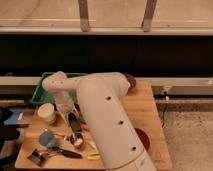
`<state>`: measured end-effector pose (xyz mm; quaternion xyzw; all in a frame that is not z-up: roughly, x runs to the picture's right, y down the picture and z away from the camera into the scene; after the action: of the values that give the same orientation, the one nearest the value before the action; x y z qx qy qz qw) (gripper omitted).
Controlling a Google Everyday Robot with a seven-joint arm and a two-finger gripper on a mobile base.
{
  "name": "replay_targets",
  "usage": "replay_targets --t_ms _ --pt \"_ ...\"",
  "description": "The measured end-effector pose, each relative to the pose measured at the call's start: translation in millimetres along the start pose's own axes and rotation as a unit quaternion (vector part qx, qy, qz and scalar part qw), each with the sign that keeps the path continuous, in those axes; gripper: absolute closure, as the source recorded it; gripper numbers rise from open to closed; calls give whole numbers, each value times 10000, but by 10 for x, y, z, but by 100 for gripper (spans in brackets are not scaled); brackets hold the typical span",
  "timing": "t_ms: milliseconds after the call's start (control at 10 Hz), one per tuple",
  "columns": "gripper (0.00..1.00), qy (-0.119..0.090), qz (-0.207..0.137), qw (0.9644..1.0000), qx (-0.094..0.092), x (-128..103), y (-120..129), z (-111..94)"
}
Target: Place eraser in paper cup
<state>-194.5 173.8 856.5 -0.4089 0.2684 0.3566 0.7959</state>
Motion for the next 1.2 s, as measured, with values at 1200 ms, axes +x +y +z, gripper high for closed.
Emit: replay_targets --t_ms 1200 --pt "100 -2589 -444 9649 -56 201 28 -1960"
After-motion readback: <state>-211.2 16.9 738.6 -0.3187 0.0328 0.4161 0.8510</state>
